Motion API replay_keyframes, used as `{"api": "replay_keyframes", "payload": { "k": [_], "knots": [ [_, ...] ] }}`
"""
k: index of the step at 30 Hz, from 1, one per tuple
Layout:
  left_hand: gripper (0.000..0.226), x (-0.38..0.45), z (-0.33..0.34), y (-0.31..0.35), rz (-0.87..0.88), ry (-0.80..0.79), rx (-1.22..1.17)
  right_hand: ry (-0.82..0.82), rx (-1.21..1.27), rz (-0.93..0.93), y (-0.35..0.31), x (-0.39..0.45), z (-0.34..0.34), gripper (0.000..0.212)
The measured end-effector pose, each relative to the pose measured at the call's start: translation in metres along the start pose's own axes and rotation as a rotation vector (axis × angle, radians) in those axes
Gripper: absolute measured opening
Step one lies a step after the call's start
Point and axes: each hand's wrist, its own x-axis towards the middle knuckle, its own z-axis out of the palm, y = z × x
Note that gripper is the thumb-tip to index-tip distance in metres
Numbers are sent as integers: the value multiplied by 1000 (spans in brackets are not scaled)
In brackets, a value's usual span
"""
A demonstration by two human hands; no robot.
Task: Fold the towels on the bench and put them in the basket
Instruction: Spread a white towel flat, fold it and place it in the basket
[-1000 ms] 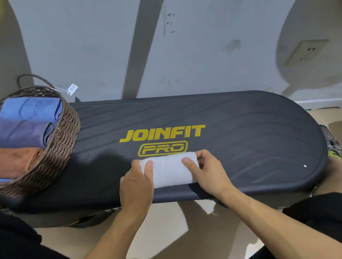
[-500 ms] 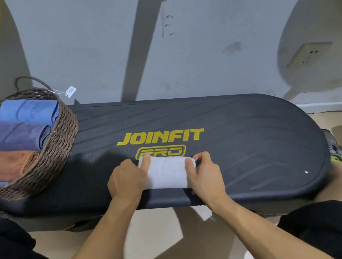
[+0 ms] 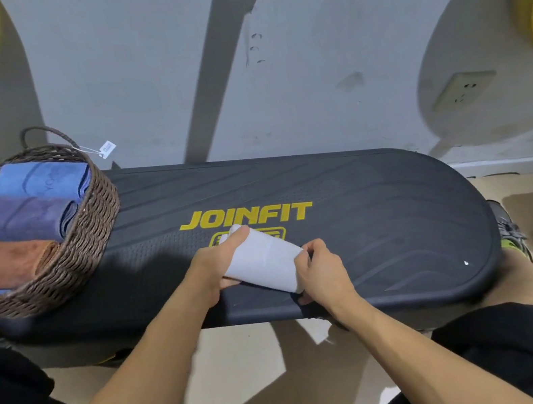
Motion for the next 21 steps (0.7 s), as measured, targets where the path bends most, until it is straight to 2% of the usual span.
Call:
{"api": "replay_keyframes", "payload": {
  "k": [3, 5, 6, 7, 9, 11, 13, 15, 17, 18, 21],
  "knots": [
    [45, -6, 6, 3, 69, -66, -114, -119, 27, 97, -2, 0, -10, 17],
    [38, -9, 5, 4, 202, -42, 16, -213, -96, 119, -5, 0, -21, 15],
    [38, -11, 1, 7, 304, -40, 114, -230, -205, 66, -7, 3, -28, 16],
    [38, -14, -5, 12, 416, -63, 210, -207, -282, -28, -10, 5, -34, 23],
    [30, -22, -22, 30, 607, -206, 361, -204, -181, -277, -31, 2, -43, 52],
    [24, -35, -43, 53, 692, -391, 460, -383, 49, -385, -63, -6, -41, 74],
    [22, -46, -67, 77, 720, -514, 495, -560, 48, -391, -97, -10, -28, 85],
    [22, -49, -96, 98, 704, -538, 453, -690, -104, -430, -128, -8, -12, 63],
    [24, -45, -128, 115, 666, -523, 349, -782, -104, -420, -157, -5, 4, 35],
    [22, -41, -144, 123, 646, -511, 289, -783, -44, -408, -170, -2, 15, 32],
    [23, -23, -197, 143, 612, -404, 102, -638, 74, -417, -210, 14, 54, 49]
  ]
}}
